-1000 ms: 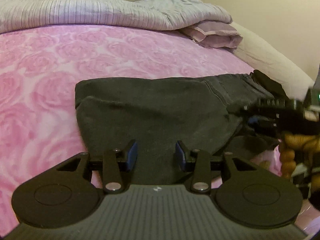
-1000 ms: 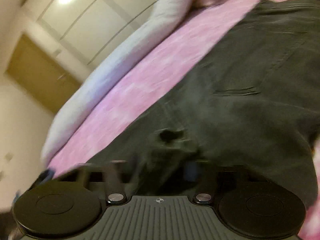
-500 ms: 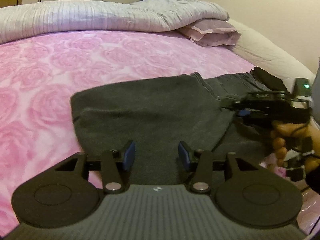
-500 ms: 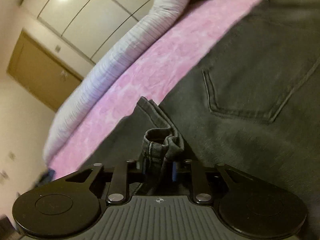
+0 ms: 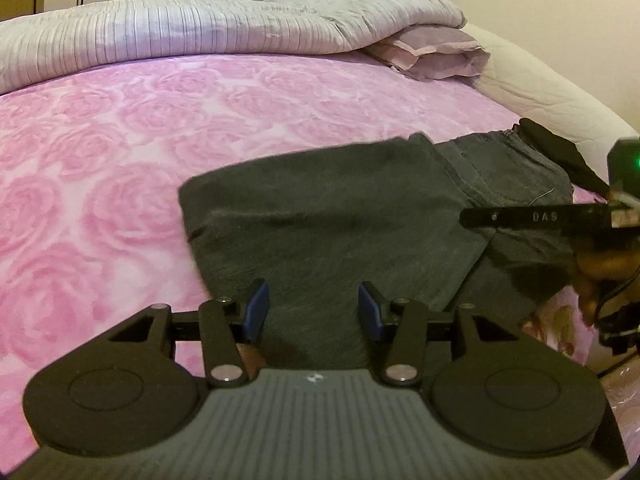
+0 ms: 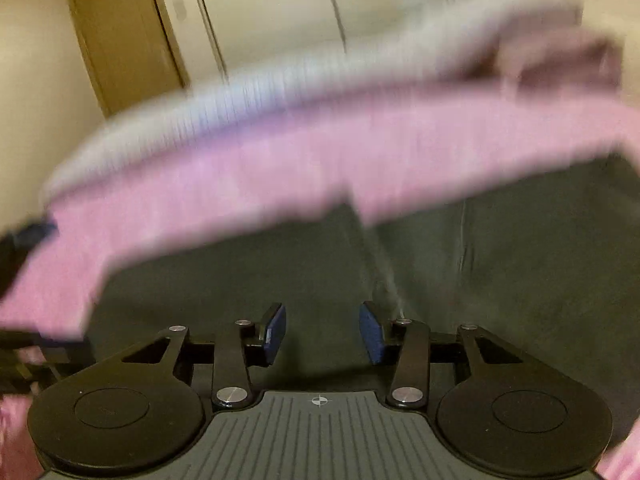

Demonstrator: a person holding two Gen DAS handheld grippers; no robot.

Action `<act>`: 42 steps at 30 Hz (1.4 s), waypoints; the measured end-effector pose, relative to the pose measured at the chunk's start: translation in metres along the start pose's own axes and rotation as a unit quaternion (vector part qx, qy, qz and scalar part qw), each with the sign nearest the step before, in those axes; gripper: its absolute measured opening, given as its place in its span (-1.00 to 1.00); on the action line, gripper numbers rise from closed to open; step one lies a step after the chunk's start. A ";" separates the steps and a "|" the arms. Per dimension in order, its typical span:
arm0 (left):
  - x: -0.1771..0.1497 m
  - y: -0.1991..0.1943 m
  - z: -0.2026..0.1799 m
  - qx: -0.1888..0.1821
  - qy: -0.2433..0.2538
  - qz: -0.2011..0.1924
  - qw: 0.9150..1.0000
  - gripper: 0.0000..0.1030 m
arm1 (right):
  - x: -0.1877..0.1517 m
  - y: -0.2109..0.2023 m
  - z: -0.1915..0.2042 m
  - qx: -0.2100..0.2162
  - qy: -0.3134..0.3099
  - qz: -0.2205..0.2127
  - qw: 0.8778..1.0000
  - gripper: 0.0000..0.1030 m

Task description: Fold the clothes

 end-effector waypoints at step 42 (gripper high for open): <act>-0.011 0.028 0.000 0.093 0.715 -0.092 0.686 -0.80 | -0.109 -0.009 0.213 0.015 -0.533 -0.075 0.843 -0.80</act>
Point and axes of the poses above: each gripper's, at about its wrist camera, not at the fingertips, and y roughly the way its jaws point, z to its left, x to its top, the point moved 5 cm from there along y, roughly the way its jaws point, and after that the axes turned 11 degrees about y, right-handed, at the moved point
